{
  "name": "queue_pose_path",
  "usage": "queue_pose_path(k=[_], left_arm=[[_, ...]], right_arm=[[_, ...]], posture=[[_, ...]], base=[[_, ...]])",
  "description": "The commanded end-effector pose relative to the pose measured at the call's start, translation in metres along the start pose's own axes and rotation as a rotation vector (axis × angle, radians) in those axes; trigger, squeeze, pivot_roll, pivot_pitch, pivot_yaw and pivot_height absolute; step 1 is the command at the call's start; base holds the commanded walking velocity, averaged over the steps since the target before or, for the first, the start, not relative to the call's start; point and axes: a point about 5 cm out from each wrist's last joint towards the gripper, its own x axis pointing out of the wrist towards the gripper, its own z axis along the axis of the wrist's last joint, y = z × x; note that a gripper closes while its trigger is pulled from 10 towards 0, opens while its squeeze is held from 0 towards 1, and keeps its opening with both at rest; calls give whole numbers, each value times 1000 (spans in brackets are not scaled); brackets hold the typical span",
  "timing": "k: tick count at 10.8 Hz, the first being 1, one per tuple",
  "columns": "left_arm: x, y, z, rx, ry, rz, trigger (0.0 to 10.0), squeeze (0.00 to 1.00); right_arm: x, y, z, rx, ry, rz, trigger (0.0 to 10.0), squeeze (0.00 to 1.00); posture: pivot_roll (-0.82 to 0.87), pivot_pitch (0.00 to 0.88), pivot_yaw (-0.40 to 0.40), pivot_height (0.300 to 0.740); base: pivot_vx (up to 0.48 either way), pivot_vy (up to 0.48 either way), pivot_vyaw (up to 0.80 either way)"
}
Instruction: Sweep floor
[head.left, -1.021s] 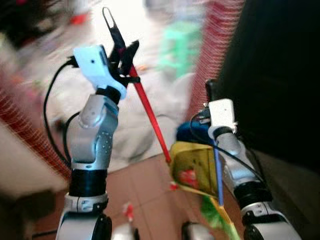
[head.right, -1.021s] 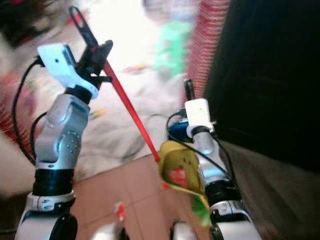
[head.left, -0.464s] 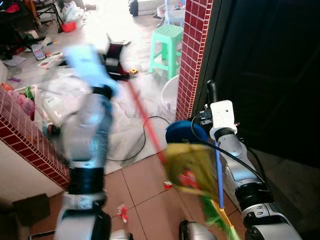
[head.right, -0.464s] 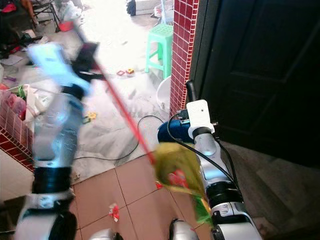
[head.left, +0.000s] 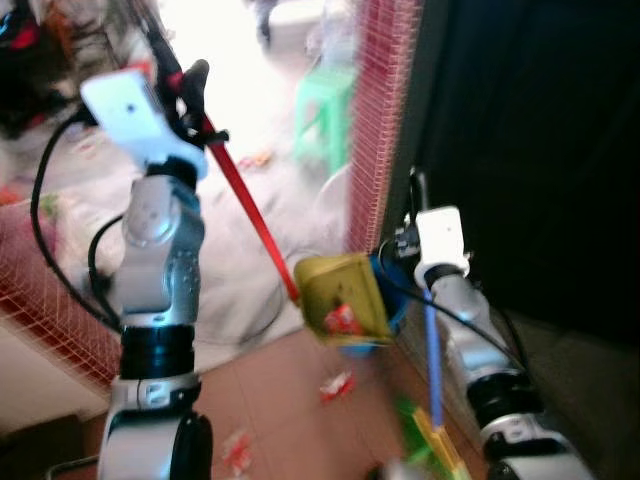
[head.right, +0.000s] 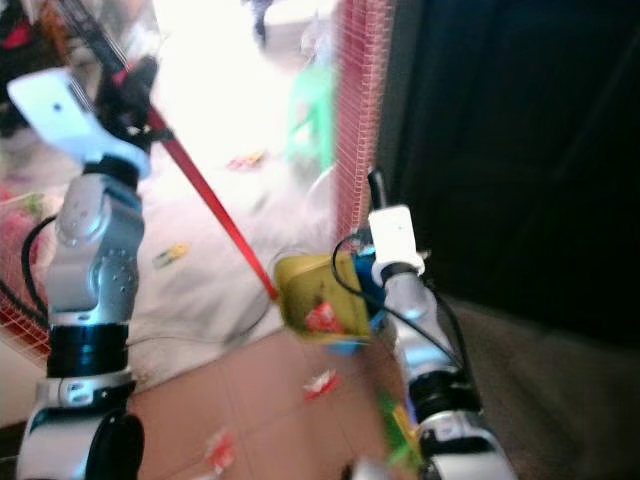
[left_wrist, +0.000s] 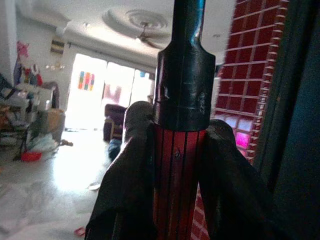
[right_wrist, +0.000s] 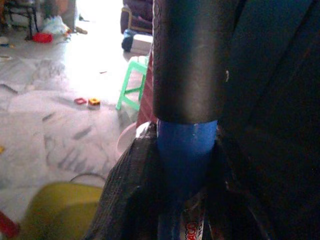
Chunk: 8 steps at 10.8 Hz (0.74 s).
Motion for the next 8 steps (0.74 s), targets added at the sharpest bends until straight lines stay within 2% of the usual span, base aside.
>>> queue_pose_path(k=[1,4,5,6,8], left_arm=[[4,-6,11,-21,-59,-17,10000,0],[5,-4,13,-15,-70,8,10000,0],[5,-2,12,-17,-60,29,10000,0],[5,-1,12,-10,-68,42,10000,0],[3,3,15,41,-89,61,10000,0]], right_arm=[[2,0,7,-13,-30,8,10000,0],[1,0,6,-21,-31,19,10000,0],[1,1,5,-22,-28,23,10000,0],[0,1,4,-23,-27,25,10000,0],[0,1,3,-27,-23,32,10000,0]], posture=[[-8,19,60,740],[-9,19,59,740],[-11,20,58,740],[-11,20,58,740],[-10,23,56,740]], base=[[480,0,0],[466,0,0],[292,379,0],[0,465,0],[0,0,0]])
